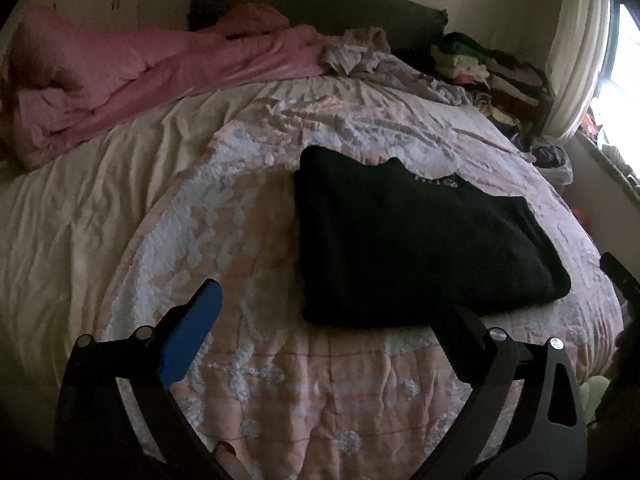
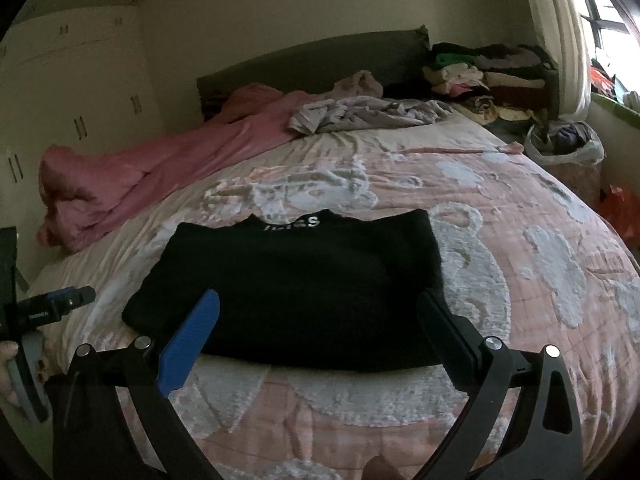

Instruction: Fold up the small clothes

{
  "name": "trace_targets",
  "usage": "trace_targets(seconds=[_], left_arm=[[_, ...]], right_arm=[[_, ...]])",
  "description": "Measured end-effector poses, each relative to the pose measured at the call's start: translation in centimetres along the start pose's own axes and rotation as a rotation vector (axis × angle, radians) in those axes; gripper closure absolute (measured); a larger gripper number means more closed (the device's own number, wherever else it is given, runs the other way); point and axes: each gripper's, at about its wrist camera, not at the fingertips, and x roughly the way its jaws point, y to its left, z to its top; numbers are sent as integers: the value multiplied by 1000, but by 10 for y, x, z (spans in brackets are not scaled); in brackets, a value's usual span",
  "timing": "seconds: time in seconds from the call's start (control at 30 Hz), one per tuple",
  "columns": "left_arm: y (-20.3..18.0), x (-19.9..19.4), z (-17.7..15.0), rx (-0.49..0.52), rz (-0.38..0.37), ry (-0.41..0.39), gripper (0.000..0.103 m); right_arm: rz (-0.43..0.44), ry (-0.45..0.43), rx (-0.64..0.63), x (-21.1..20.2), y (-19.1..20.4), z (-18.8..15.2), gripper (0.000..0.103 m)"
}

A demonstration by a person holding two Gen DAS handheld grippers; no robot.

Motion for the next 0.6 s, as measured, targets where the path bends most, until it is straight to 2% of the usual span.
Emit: trace_targets(seconds=[0.6], left_arm=[[9, -5, 3, -22, 12, -27, 10]], right_arm=[[85, 44, -178, 16, 94, -3, 5]])
